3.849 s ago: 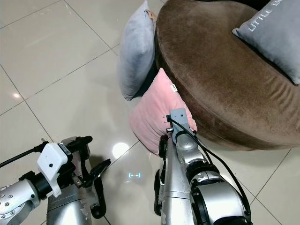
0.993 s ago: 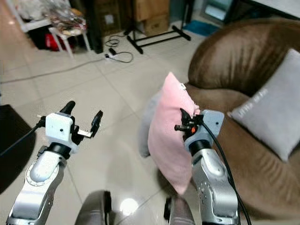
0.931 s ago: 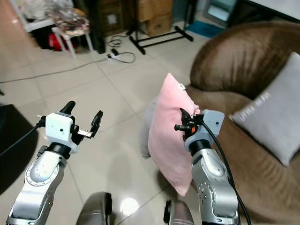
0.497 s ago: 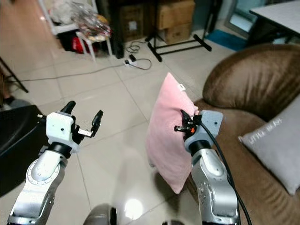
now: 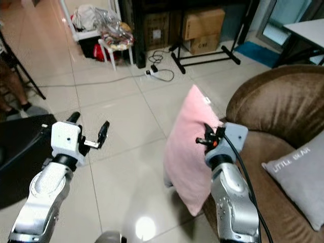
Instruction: Move the pillow to the sofa from floor
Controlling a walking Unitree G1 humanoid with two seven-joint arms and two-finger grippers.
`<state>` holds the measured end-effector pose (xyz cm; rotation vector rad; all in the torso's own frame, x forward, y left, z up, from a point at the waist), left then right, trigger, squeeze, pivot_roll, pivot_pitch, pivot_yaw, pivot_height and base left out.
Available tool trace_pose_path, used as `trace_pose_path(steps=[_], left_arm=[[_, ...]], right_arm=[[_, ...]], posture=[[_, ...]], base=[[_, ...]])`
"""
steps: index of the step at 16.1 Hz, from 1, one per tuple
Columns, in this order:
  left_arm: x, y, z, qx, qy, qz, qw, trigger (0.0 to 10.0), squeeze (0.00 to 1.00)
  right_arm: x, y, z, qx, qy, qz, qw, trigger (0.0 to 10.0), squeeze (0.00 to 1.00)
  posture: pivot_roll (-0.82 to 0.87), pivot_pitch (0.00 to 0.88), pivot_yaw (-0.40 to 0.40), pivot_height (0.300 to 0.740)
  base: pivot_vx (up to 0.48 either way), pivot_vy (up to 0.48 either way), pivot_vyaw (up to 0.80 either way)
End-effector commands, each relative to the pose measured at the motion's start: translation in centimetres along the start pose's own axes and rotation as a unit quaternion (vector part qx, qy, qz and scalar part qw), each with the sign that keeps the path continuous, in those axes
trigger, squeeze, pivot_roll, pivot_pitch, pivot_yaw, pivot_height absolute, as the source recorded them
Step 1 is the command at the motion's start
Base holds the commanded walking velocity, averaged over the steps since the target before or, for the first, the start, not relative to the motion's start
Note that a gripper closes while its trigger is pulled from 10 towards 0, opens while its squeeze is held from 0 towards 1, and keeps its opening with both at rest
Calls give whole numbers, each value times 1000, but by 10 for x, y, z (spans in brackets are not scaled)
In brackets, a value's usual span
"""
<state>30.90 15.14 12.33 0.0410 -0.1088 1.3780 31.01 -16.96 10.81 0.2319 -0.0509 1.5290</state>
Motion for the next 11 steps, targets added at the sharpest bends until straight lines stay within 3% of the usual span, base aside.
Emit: trace_pose_path(steps=[1,3,4,6,11], left_arm=[[-3,0,-5,21,14,-17,1000,10000,220],[0,-1,-3,18,18,-9,1000,10000,43],[0,-1,-3,18,16,-9,1000,10000,0],[8,-4,5,-7,19,11,1000,10000,0],[9,-4,7,-7,26,-4,1000,10000,0]], right_arm=[[6,-2,12,-28,5,8,1000,10000,0],[10,-5,11,-23,-2,14,1000,10000,0],[11,-6,11,-23,-4,14,1000,10000,0],[10,-8,10,-22,-5,10,1000,10000,0],[6,-12,12,-28,-6,-4,1000,10000,0]], posture=[[-8,0,12,740],[-2,0,13,740],[-1,0,13,740],[5,0,11,740],[14,0,17,740]], base=[[0,0,0],[0,0,-341],[0,0,-800],[0,0,-800],[0,0,-800]])
Point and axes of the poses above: a point about 5 cm out from each wrist's last joint towards the gripper, its own y axis pointing back from the gripper into the wrist, its own z axis along the axis of the wrist's last joint, x = y × z, the point moved 5 cm from there along -y, pointing out of the wrist towards the gripper, and after that the axes turned 4 degrees about y, right-handed, at the moved point
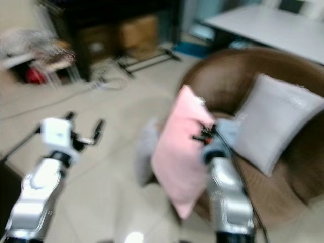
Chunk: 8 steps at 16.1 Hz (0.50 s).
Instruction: Move the pillow to the sofa from floor
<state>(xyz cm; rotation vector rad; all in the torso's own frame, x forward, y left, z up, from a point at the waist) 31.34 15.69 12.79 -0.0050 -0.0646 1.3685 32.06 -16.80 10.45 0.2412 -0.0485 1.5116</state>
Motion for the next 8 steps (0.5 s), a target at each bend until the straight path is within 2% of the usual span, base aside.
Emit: trace_pose_path(steps=[1,3,7,8], left_arm=[[1,-1,4,-7,-5,-5,1000,10000,0],[1,-1,5,-9,-7,-9,1000,10000,0],[2,-1,6,-13,-12,-12,1000,10000,0],[3,-1,6,-14,-13,-11,1000,10000,0]], right_arm=[[5,-2,17,-39,-4,6,999,10000,0],[7,-3,20,-45,-1,16,999,10000,0],[12,-5,18,-41,4,26,999,10000,0],[12,-5,17,-40,6,27,999,10000,0]], posture=[[14,0,18,740],[14,0,19,740],[15,0,12,740],[16,0,11,740]], base=[[0,0,-469],[0,0,0],[287,0,0],[307,0,-800]])
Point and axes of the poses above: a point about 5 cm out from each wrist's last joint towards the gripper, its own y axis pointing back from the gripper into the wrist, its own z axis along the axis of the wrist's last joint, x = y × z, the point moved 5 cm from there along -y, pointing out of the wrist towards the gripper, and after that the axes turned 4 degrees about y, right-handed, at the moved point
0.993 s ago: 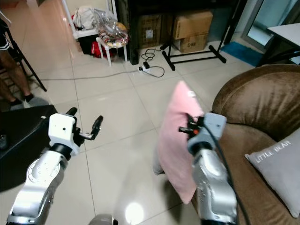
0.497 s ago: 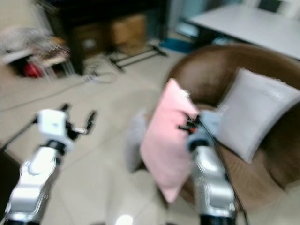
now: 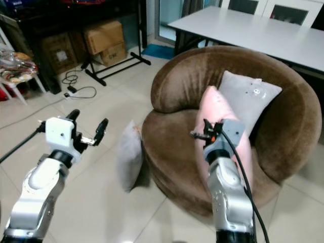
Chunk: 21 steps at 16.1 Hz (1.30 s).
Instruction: Move the pillow to the sofa from floor
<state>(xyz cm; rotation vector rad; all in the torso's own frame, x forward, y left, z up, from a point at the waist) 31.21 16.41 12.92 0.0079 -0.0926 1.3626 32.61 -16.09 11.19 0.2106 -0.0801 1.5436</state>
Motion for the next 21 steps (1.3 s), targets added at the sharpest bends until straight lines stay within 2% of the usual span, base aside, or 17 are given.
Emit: trace_pose_path(steps=[1,3,7,15,19,21], left_arm=[[-3,-4,5,-11,0,-7,1000,10000,0],[-3,-5,6,-12,-4,-9,1000,10000,0],[-4,-4,6,-12,-10,-13,1000,10000,0],[-5,-3,5,-13,-15,-22,1000,10000,0],[-5,-3,5,-13,-17,-25,999,10000,0],[-6,-3,4,-13,-17,-28,999,10000,0]], right_arm=[[4,-2,11,-22,7,10,1000,10000,0],[4,-3,12,-25,10,11,1000,10000,0],[1,-3,13,-28,10,3,1000,10000,0],[5,-5,14,-29,12,16,999,10000,0],[6,-5,13,-28,11,17,999,10000,0],[10,-5,13,-28,13,30,999,10000,0]], posture=[[15,0,11,740],[15,0,11,740],[15,0,13,740],[20,0,4,740],[21,0,7,740],[21,0,8,740]], base=[[311,0,-800],[311,0,-800],[310,0,0],[309,0,0],[310,0,-727],[308,0,0]])
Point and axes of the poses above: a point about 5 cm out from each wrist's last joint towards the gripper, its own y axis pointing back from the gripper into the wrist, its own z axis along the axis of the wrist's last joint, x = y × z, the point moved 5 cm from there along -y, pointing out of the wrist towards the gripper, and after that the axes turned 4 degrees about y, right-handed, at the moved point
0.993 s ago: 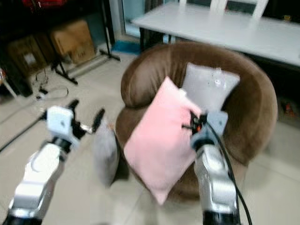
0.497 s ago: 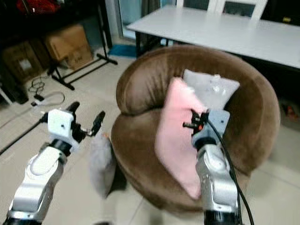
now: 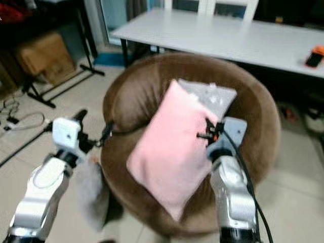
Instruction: Move the pillow to the sofa from floor
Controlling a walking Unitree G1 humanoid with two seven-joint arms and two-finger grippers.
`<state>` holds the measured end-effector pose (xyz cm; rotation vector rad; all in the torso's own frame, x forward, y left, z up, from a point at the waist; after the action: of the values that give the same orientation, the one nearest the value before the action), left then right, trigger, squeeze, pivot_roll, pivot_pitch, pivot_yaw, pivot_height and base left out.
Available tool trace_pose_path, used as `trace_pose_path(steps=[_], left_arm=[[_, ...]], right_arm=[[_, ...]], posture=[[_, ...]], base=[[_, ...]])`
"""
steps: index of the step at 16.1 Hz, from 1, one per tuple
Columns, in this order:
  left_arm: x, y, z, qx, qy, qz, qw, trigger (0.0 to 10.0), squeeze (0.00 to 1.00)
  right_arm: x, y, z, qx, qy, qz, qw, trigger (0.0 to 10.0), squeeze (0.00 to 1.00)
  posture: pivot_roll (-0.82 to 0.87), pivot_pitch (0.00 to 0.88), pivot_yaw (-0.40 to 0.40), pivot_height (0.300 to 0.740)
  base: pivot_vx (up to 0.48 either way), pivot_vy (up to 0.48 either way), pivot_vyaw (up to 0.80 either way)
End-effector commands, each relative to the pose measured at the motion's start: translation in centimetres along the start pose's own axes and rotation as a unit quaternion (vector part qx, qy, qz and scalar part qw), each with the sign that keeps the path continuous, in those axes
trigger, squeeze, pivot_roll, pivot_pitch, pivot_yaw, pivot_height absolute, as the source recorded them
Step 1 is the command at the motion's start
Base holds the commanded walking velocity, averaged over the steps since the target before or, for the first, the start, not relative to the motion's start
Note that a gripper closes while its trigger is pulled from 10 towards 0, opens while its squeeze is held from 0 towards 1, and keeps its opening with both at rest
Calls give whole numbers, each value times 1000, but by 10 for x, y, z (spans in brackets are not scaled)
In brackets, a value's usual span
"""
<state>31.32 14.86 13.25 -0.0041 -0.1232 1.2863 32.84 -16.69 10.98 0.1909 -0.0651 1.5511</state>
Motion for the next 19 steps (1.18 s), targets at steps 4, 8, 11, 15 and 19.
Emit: trace_pose_path(steps=[4,8,11,15,19], left_arm=[[-3,4,-2,9,0,-23,1000,10000,0],[-20,15,-13,43,-5,-100,994,10000,0],[-31,30,-20,73,-2,-163,984,10000,0],[-41,47,-26,101,4,-209,973,10000,0],[-45,56,-26,113,9,-222,968,10000,0]], right_arm=[[28,-4,17,-32,11,74,997,10000,0],[29,-11,31,-52,8,93,994,10000,0],[36,-12,37,-50,-27,119,991,10000,0],[38,-15,38,-39,-44,135,989,10000,0],[36,-35,0,44,-1,113,993,10000,0]], posture=[[27,0,7,740],[34,0,1,740],[41,27,-11,740],[43,64,-26,740],[46,81,-35,740]], base=[[138,0,0],[0,0,0],[0,0,0],[0,0,0],[0,0,0]])
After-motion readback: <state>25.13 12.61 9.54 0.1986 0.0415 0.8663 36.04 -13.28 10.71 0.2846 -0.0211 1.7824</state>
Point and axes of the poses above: a point about 5 cm out from each wrist's last joint towards the gripper, its own y axis pointing back from the gripper into the wrist, its own z axis along the axis of the wrist's last joint, x = y × z, the point moved 5 cm from there along -y, pointing out of the wrist towards the gripper, and after that the axes turned 4 degrees about y, right-handed, at the moved point
